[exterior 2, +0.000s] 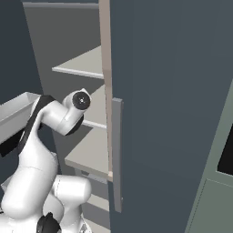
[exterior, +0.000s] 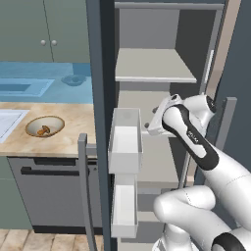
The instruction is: Take the garlic, mango, and mushroom from the freezer and place them in the bowl on the counter.
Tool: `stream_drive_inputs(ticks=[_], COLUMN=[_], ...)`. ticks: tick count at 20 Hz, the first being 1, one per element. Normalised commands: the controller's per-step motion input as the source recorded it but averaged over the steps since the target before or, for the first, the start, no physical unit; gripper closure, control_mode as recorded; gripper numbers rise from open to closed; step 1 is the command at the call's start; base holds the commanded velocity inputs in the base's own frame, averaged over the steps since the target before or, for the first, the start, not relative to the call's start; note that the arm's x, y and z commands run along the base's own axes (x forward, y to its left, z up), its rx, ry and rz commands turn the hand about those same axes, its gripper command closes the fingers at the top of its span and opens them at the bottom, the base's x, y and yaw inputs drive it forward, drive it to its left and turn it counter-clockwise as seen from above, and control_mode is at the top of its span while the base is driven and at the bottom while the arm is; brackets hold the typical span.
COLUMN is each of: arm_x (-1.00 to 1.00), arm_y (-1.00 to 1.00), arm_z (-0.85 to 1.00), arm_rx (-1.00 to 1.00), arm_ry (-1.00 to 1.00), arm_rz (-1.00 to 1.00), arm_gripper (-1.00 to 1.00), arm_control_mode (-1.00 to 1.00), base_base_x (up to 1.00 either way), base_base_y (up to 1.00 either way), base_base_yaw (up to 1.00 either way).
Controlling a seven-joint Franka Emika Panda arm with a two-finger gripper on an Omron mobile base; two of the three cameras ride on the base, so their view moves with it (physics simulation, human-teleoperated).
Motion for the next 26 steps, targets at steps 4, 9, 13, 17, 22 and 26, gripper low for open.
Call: stream_drive_inputs(ticks=[4, 9, 13, 17, 22, 26], arm_x=[0.31, 0.34, 0.22, 0.16, 0.14, 0.09], arm_y=[0.00, 0.00, 0.00, 0.00, 0.01, 0.01], arm_z=[-0.03, -0.19, -0.14, -0.11, -0.01, 0.00], arm_rx=[0.01, 0.07, 0.03, 0.00, 0.00, 0.00], arm_ry=[0.00, 0.06, 0.01, 0.00, 0.00, 0.00], arm_rz=[0.00, 0.00, 0.00, 0.00, 0.00, 0.00], arm_gripper=[-1.00, -1.00, -1.00, -1.00, -1.00, -1.00], arm_control_mode=[-1.00, -1.00, -1.00, -1.00, -1.00, -1.00], base_base_x=[0.00, 0.00, 0.00, 0.00, 0.00, 0.00], base_base_y=[0.00, 0.00, 0.00, 0.00, 0.00, 0.00], base_base_yaw=[0.00, 0.00, 0.00, 0.00, 0.00, 0.00])
